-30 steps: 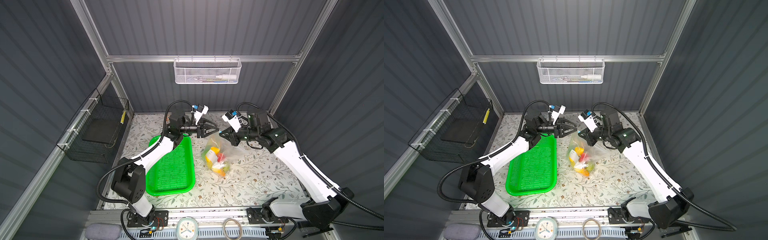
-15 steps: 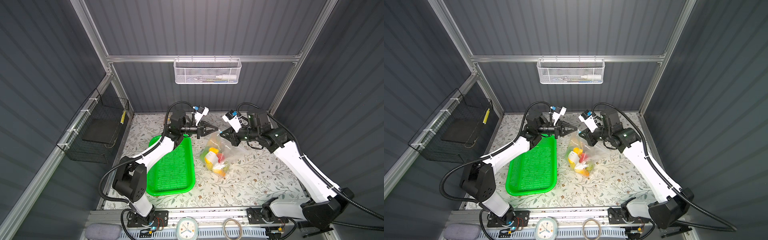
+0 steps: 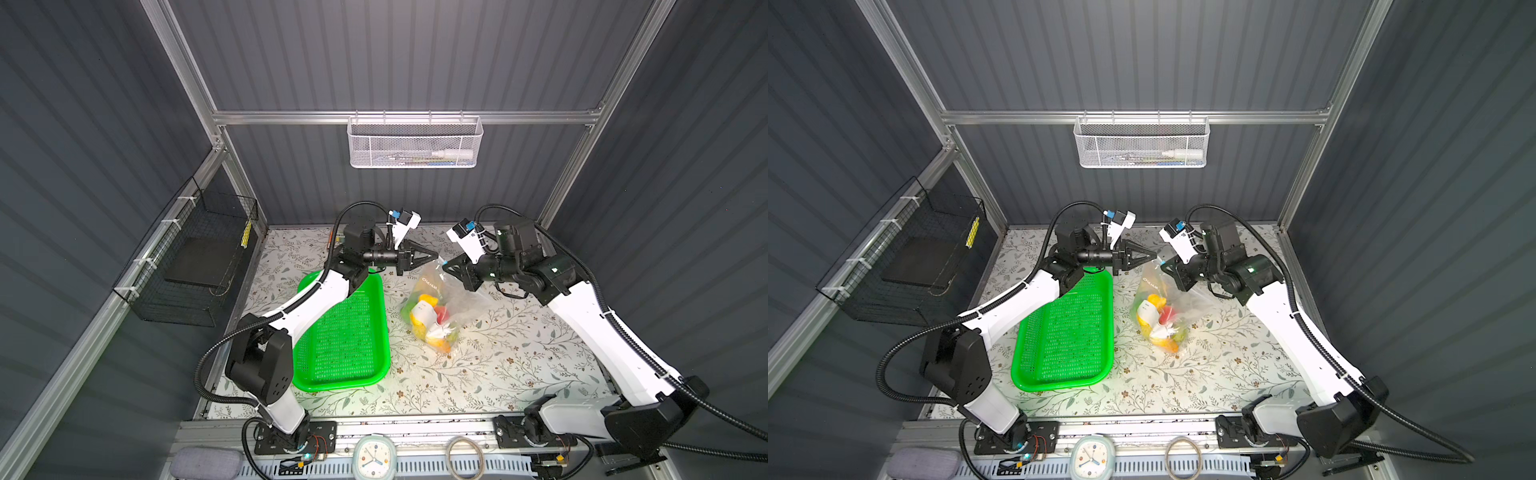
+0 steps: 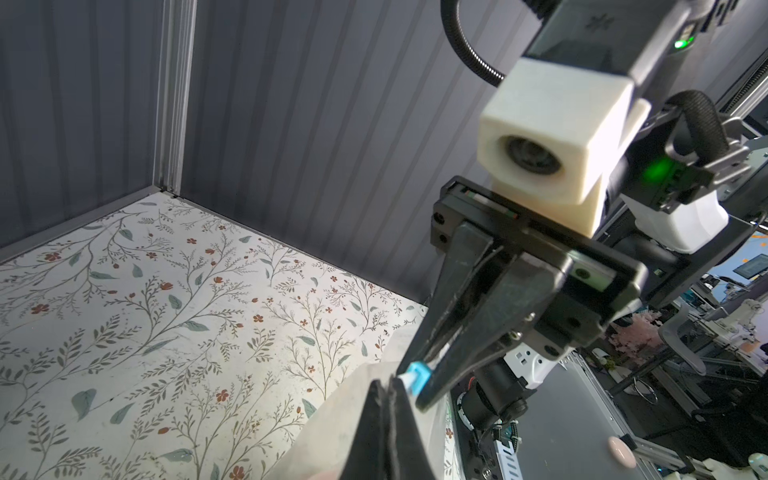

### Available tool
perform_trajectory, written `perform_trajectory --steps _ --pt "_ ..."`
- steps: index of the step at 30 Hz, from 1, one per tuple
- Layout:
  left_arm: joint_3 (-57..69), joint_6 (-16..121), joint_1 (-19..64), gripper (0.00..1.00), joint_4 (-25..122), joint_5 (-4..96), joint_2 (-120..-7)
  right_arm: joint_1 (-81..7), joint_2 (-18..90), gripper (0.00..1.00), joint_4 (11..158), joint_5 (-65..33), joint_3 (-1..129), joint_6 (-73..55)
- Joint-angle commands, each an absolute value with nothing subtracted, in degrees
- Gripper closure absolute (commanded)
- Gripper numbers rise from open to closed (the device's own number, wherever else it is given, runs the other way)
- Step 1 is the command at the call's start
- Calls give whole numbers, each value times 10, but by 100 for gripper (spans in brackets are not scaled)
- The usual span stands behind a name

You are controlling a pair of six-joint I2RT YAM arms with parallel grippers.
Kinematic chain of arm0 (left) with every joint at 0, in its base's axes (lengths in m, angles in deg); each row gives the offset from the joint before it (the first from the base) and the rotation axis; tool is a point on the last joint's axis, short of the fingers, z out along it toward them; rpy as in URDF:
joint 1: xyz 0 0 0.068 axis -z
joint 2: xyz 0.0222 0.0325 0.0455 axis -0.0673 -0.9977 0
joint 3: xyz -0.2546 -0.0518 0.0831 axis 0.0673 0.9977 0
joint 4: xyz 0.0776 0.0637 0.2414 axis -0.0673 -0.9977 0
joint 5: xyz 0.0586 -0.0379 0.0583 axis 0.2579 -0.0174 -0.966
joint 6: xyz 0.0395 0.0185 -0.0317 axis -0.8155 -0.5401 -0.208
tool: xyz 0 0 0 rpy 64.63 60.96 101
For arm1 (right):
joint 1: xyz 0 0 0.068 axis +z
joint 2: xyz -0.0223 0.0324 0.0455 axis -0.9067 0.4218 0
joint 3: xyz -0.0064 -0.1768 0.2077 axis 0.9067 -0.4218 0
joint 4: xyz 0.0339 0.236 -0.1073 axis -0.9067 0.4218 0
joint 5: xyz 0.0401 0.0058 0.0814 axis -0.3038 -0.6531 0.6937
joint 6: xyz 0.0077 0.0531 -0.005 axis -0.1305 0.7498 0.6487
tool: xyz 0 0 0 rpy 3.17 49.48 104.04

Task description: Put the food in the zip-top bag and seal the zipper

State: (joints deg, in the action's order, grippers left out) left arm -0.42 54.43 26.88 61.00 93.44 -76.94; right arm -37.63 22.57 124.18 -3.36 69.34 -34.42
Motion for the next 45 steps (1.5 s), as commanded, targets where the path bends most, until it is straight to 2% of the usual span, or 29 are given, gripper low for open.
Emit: perform_trajectory --steps 1,23,45 --pt "-56 525 237 100 601 884 -773 -375 196 100 1285 -53 675 -339" --pt "-111 505 185 100 567 829 -830 -375 132 100 1329 -83 583 -294" --pt "-117 515 182 100 567 826 -862 -375 48 100 1385 -105 509 -253"
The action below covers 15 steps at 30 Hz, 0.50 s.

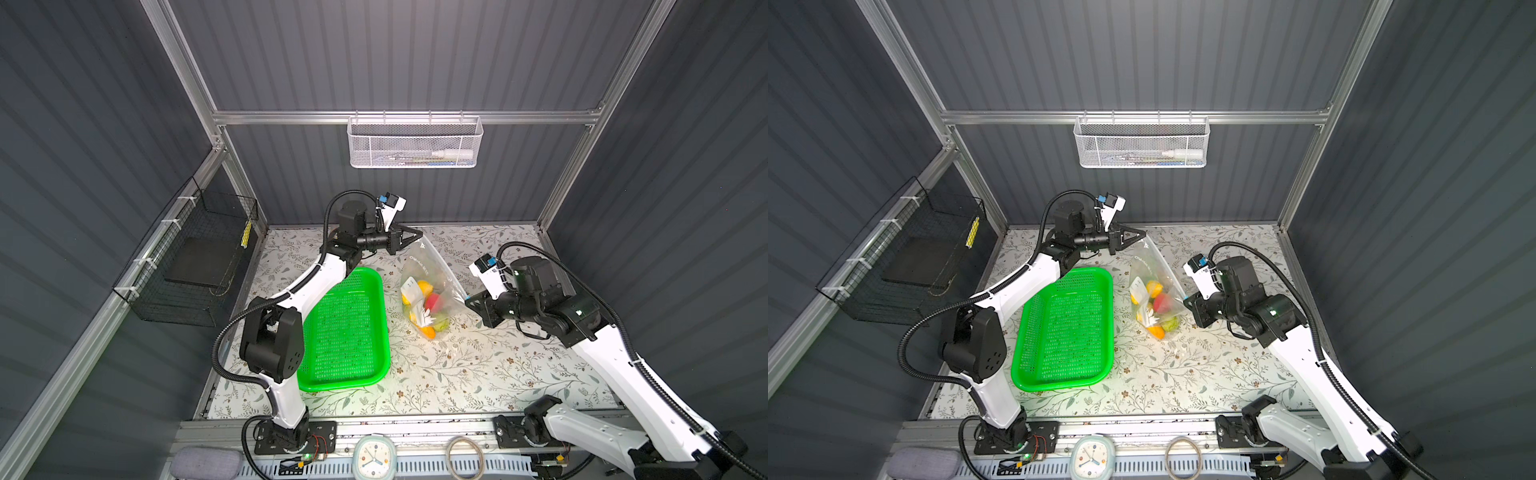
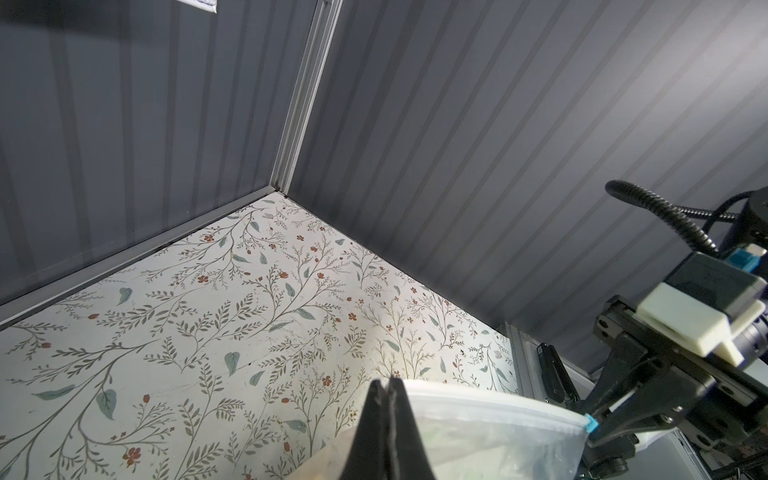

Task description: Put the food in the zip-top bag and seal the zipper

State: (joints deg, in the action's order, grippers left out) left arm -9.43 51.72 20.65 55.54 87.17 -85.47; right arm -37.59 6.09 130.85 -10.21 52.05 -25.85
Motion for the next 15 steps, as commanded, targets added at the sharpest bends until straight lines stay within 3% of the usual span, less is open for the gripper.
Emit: perform_trajectory --steps 1,15 --pt "-117 516 182 100 567 827 -863 -375 47 100 1387 -106 508 -253" --pt "-113 519 182 100 570 830 -862 -375 28 100 1407 -119 499 -246"
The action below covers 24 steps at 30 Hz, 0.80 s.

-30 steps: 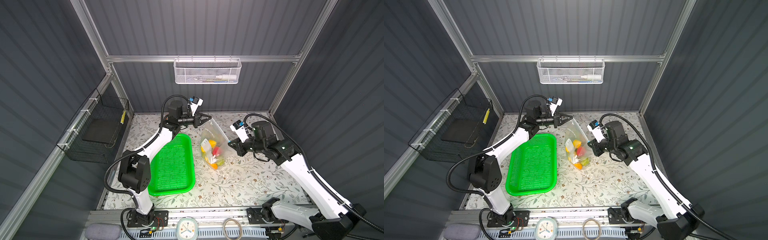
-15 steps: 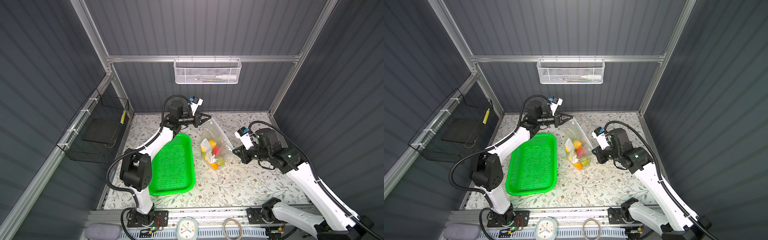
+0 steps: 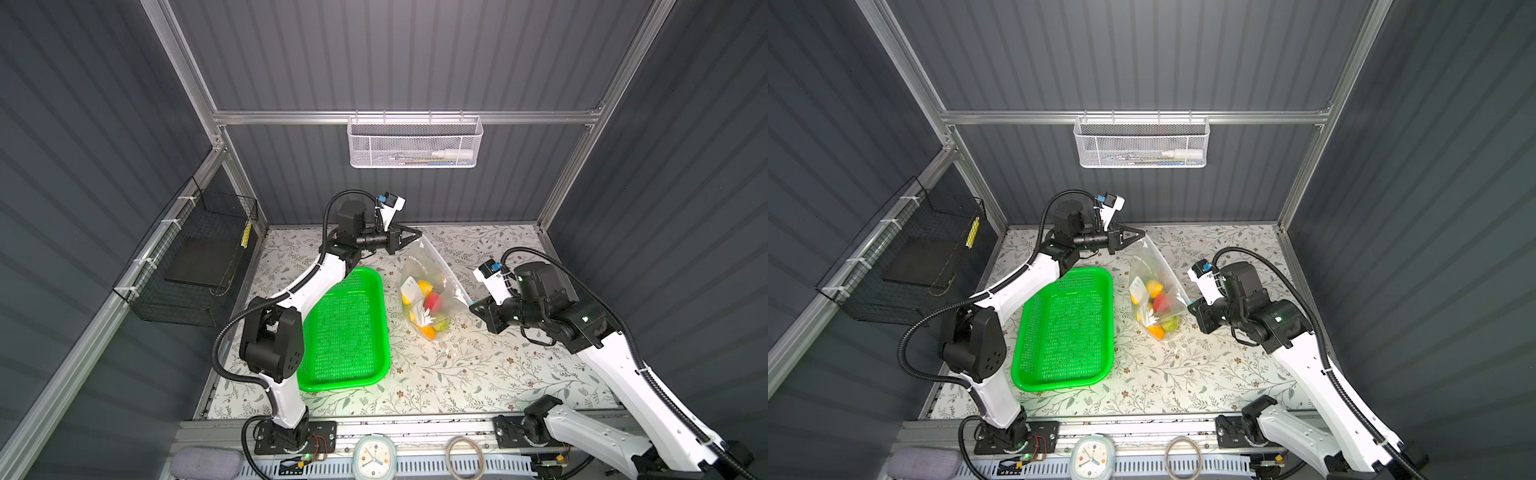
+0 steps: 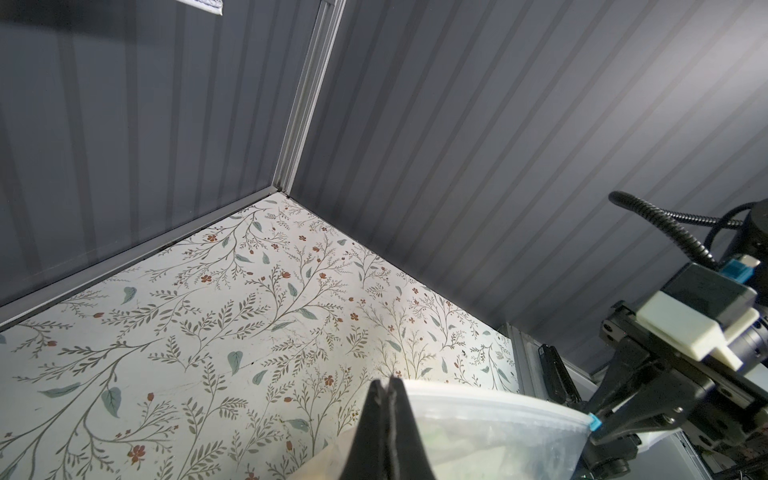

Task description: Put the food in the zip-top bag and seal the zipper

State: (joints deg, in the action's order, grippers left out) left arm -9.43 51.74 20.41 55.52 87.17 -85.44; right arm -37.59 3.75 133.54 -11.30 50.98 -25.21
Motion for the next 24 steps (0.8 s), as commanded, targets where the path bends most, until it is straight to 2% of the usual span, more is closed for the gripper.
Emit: perform_trajectory --steps 1,24 --pt "-112 518 182 100 570 829 -862 -375 27 100 1409 -119 500 -247" --pt "-113 519 182 100 568 821 -865 -375 18 100 1418 -125 508 -249"
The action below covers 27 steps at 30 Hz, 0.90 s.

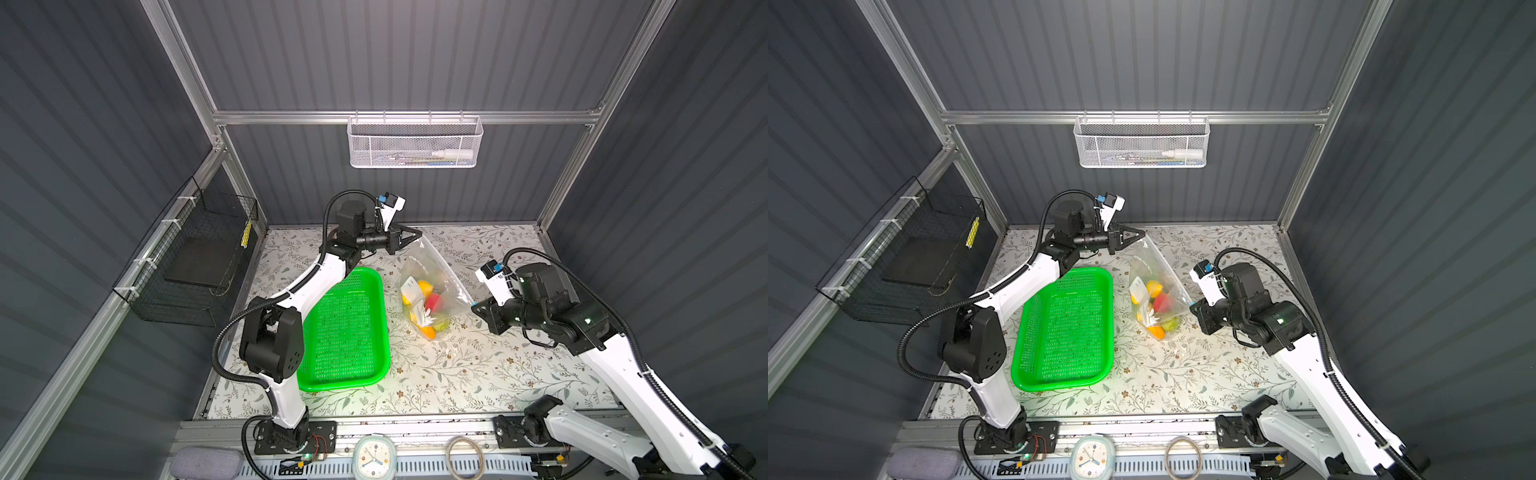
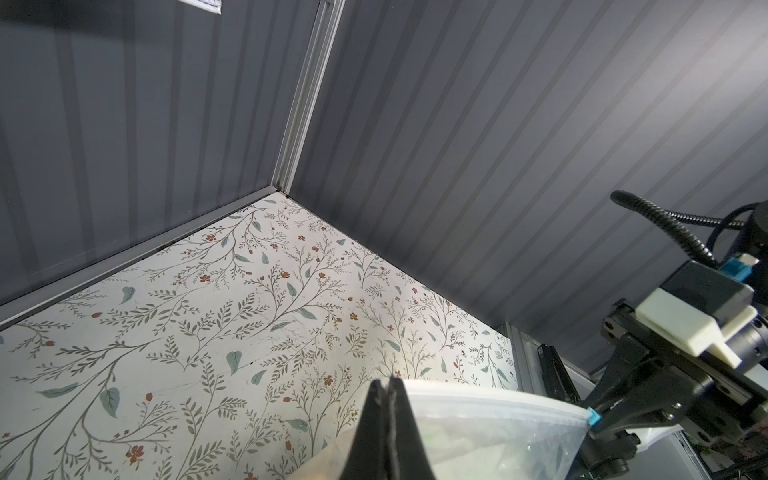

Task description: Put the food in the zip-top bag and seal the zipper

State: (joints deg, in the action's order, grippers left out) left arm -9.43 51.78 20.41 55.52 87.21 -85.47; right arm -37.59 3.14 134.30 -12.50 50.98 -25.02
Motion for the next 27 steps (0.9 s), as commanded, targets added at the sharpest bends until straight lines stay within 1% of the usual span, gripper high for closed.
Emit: perform_trajectory --steps 1,6,13,16,21,27 --pt "-115 519 182 100 567 821 -868 -375 17 100 1418 -127 507 -248" --pt "-119 526 182 100 570 822 -872 -375 9 100 1416 -128 506 -248" --pt "-109 551 187 100 574 830 -850 -375 17 100 1393 -140 546 -261" --pt "-84 573 206 100 590 824 -809 -375 11 100 1362 -150 572 -266" --pt "-46 572 254 100 555 761 -724 -375 -10 100 1303 -146 588 -269" --pt "39 635 291 100 575 730 -637 -378 -35 100 1302 -142 582 -252"
